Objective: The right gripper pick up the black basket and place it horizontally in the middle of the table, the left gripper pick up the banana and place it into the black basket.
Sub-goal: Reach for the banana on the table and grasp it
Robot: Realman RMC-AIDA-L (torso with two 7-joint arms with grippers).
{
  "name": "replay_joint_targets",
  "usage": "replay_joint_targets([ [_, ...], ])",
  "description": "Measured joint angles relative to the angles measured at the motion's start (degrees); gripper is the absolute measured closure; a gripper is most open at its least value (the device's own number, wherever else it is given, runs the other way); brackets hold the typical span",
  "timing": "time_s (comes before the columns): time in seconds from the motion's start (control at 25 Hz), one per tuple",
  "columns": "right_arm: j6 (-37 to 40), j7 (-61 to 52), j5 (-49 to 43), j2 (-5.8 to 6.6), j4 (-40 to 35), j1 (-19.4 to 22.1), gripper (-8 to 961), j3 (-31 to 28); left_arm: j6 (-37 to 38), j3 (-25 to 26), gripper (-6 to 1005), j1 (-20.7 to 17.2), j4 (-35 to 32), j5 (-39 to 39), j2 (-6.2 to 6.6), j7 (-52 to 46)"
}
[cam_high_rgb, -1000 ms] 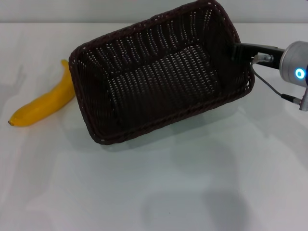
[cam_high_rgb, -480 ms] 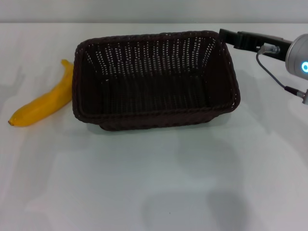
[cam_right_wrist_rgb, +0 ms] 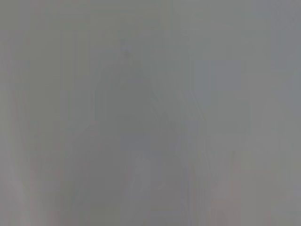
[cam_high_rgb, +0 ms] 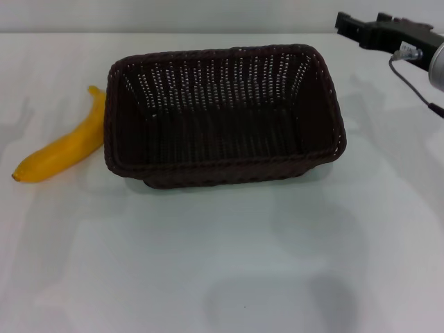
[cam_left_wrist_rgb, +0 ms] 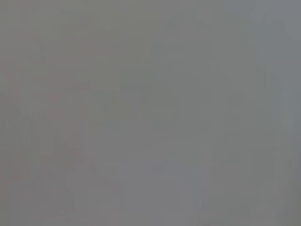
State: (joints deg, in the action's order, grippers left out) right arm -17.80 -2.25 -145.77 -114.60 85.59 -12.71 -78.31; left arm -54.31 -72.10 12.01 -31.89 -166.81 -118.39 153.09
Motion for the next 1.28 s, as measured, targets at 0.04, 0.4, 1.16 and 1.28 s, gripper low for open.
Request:
replay_joint_targets([
  [0.04,2.05,1.58,0.0,0.0,-0.77,-0.01,305,0.2,-0.02,0.03,121,0.0,0.0,0.0,0.0,0.0],
  [0.4,20.07,10.69,-0.15,0.03,-7.29,-0.12,210,0.09,-1.96,0.2,120,0.03,-0.45,-0.51,-0.43,0.02],
  [1.16,56.7,24.87,-0.46,0.35,-18.59,5.42,208,-0.22,-17.93,1.71,119,-1.39,-0.75,-0.89,-0.8,-0.07],
  [1.28,58.6,24.8,-1.98,0.4,-18.29,6.86,210,0.33,-19.5,1.62,120,-1.58,-1.02,-0.85,-0.79,-1.4],
])
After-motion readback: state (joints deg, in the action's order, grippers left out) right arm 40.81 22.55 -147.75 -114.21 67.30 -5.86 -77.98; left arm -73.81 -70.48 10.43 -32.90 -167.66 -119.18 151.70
